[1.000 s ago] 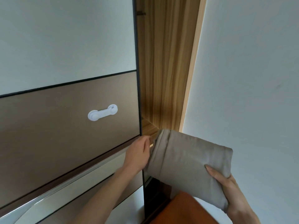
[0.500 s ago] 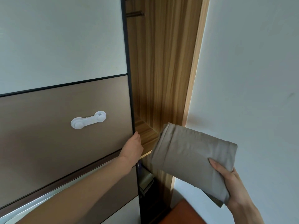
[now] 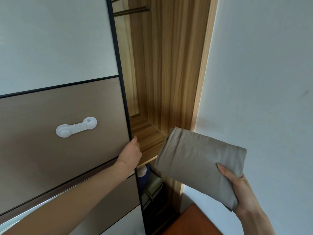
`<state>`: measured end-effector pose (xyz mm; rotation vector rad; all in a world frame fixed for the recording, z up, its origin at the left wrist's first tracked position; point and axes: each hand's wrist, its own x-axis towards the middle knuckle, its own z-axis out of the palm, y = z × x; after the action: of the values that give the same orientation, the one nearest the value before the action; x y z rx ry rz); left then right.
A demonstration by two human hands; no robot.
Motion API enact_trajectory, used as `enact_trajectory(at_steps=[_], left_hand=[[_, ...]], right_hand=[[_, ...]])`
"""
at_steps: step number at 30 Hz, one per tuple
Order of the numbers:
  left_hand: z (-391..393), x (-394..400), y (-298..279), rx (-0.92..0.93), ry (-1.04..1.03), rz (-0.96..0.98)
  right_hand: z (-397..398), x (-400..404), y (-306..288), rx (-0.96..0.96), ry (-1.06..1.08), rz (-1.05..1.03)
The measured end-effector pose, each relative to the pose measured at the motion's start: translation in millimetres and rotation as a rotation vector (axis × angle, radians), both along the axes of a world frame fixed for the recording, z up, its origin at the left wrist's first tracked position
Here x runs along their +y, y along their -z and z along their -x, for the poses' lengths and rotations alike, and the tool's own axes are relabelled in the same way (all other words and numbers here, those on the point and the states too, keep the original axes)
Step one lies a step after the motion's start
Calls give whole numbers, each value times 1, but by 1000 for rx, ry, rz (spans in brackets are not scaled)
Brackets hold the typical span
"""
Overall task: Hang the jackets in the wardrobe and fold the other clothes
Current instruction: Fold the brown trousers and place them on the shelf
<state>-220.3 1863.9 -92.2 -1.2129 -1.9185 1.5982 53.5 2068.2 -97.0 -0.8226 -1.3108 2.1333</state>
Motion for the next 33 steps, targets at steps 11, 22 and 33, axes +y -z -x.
enact_trajectory(at_steps=[11, 22, 33], left_hand=[[0, -47, 10, -34, -70, -49], [4, -105, 15, -96, -160, -204], [-4, -159, 11, -181, -205, -193]], right_hand=[[17, -21, 0, 6, -79, 5], [35, -52, 1, -25, -117, 45], [52, -101, 5, -63, -135, 48]])
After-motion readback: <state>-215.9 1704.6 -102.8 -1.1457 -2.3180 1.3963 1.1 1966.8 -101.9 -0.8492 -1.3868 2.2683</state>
